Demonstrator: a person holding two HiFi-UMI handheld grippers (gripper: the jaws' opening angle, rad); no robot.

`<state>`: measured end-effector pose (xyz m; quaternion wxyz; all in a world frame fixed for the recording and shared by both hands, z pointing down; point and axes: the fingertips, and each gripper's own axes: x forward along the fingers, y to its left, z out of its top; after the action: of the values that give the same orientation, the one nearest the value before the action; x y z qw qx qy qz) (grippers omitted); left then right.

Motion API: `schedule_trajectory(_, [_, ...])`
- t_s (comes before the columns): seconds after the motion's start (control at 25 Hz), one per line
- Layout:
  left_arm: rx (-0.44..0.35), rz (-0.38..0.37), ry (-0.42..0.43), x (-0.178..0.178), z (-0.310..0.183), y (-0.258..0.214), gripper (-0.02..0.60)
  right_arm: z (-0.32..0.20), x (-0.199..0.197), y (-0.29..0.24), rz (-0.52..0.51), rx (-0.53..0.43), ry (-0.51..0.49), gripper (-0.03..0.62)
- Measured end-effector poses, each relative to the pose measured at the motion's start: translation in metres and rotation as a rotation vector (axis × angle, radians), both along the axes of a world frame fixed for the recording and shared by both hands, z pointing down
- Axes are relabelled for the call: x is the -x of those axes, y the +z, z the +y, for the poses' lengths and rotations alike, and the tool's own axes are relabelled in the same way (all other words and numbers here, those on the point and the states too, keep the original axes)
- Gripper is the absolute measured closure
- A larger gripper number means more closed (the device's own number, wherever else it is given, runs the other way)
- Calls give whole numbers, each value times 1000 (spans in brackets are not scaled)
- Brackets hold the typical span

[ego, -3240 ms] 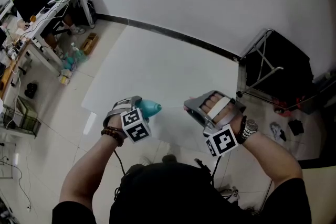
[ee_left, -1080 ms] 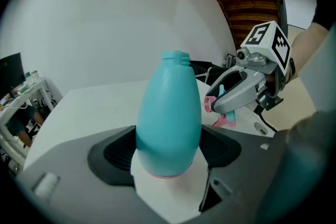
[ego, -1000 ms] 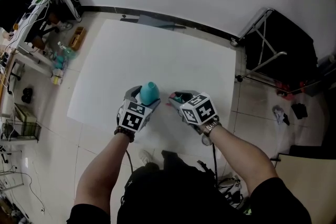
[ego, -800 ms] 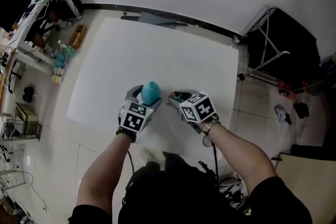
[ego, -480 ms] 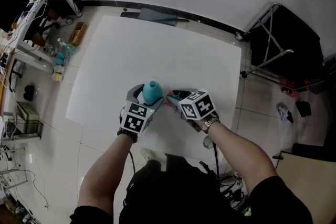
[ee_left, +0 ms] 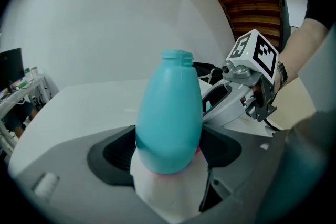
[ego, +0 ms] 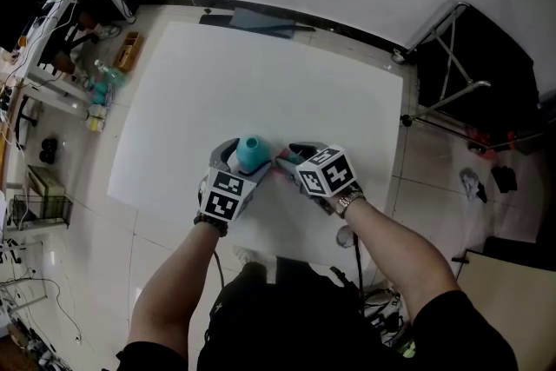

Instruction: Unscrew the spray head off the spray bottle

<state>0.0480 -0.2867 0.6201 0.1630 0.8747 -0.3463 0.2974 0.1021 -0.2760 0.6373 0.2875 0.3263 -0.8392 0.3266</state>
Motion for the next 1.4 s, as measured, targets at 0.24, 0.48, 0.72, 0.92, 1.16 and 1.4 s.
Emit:
schedule_trajectory(0.24, [-8,4,-7,2,-1,-2,161,-4,-2,2,72,-61,-23,371])
schedule_trajectory(0.48, [-28,6,-16,13,-1,-10,150,-7,-4,-5,127,-133,-25,362])
schedule_trajectory(0.72, [-41,4,-24,24,9,-16,158,-3,0,-27,170,-234,-39,363])
schedule_trajectory(0.92, [-67,20,-18,30,21,-30,195,8,4,-48,189,-292,-20,408])
schedule_trajectory(1.16, [-98,58,0,31,39,-56,328,28,10,-73,202,-354,41,559])
schedule_trajectory(1.4, [-142,102,40,26,62,-86,556,53,20,-95,217,-402,72,602])
